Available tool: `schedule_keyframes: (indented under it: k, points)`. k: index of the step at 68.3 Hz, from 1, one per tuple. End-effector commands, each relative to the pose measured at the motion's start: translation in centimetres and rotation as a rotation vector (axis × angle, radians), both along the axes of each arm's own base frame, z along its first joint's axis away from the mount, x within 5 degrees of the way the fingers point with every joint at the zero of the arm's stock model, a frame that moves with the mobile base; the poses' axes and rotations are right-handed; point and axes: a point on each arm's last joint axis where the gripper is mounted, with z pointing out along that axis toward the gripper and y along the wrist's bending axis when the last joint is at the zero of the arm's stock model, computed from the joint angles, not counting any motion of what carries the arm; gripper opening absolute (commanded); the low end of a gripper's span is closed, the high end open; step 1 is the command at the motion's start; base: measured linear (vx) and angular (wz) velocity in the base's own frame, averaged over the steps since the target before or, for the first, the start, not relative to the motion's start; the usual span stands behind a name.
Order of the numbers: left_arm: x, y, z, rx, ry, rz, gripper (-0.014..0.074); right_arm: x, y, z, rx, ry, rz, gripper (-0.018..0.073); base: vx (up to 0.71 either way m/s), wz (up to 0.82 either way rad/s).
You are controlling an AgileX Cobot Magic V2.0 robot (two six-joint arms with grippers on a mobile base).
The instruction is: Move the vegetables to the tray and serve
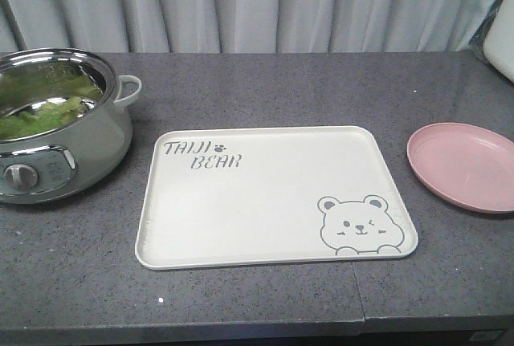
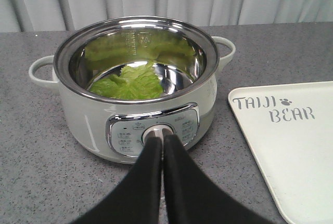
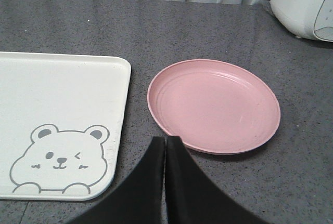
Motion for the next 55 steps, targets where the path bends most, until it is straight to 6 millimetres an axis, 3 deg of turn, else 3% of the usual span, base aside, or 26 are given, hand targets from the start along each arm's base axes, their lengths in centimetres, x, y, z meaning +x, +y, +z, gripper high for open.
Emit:
schedule_keyframes:
  k: [1, 11, 18, 24, 33, 41, 46, 55]
  points:
    - [0.23, 0.01, 1.59, -0.009, -0.091, 0.004, -0.0006, 0.32, -0.02, 1.56, 0.003, -0.091, -0.002, -0.0006, 0.0, 0.0]
    - [0.24, 0.13, 1.63, 0.018, -0.096, 0.009, 0.0012, 0.32, 0.02, 1.58, 0.012, -0.093, -0.001, -0.0003, 0.0, 0.0]
    - [0.24, 0.31, 1.64, 0.06, -0.097, 0.017, 0.0104, 0.32, 0.0, 1.56, 0.01, -0.09, -0.001, 0.0032, 0.0, 0.0]
    - [0.24, 0.36, 1.64, 0.071, -0.097, 0.019, 0.0244, 0.32, 0.0, 1.58, 0.01, -0.092, -0.001, 0.013, 0.0, 0.0]
    - [0.24, 0.35, 1.63, 0.069, -0.096, 0.019, 0.0514, 0.32, 0.0, 1.58, 0.01, -0.092, -0.001, 0.0375, 0.0, 0.0]
    - [0.24, 0.35, 1.63, 0.068, -0.096, 0.019, 0.0643, 0.32, 0.01, 1.58, 0.011, -0.092, -0.001, 0.0532, 0.0, 0.0]
    - [0.24, 0.35, 1.63, 0.068, -0.096, 0.019, 0.0667, 0.32, 0.01, 1.57, 0.012, -0.091, -0.001, 0.0583, 0.0, 0.0]
    - [0.24, 0.35, 1.63, 0.068, -0.096, 0.019, 0.0649, 0.32, 0.02, 1.57, 0.013, -0.091, -0.001, 0.0592, 0.0, 0.0]
